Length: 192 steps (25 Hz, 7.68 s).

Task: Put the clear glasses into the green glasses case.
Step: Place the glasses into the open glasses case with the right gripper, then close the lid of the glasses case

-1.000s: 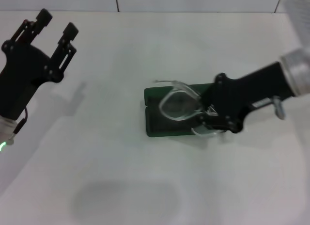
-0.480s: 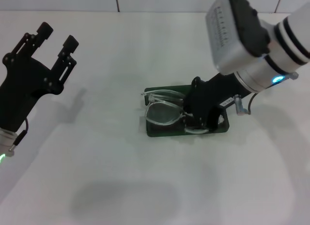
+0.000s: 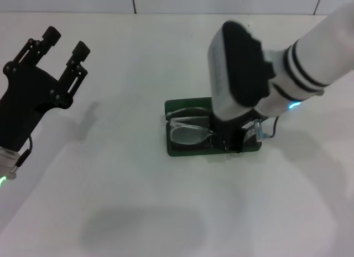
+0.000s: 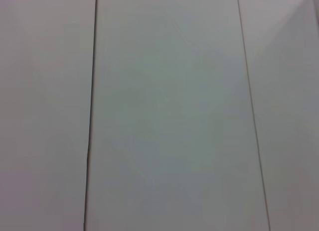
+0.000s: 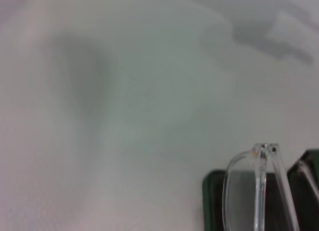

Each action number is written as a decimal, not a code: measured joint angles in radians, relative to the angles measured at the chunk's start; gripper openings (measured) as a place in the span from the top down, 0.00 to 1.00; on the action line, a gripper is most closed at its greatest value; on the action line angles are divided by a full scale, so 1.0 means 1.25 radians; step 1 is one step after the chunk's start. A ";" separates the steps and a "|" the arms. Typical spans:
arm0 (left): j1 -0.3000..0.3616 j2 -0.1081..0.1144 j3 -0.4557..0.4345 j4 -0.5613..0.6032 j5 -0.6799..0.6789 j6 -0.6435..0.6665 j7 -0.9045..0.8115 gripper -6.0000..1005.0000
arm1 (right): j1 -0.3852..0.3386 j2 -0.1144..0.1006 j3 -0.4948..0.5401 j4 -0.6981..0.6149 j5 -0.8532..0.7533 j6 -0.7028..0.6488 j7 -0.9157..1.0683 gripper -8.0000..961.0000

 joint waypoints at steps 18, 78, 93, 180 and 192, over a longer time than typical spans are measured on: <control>-0.007 0.000 0.001 0.000 0.002 -0.007 -0.011 0.43 | -0.005 0.000 -0.190 -0.077 -0.187 0.091 0.146 0.82; -0.030 0.002 0.000 -0.007 0.021 -0.010 -0.021 0.43 | -0.099 0.000 -0.077 -0.056 0.070 0.049 -0.028 0.63; -0.039 0.001 0.000 -0.007 0.018 -0.010 -0.021 0.43 | -0.096 -0.002 -0.068 -0.017 0.050 0.104 -0.030 0.63; -0.035 -0.001 0.001 -0.009 0.018 -0.006 -0.054 0.43 | -0.153 -0.001 0.137 0.011 0.131 0.018 -0.150 0.63; -0.027 -0.001 0.001 -0.010 0.022 0.001 -0.061 0.43 | -0.211 -0.003 0.141 -0.088 0.120 0.018 -0.130 0.63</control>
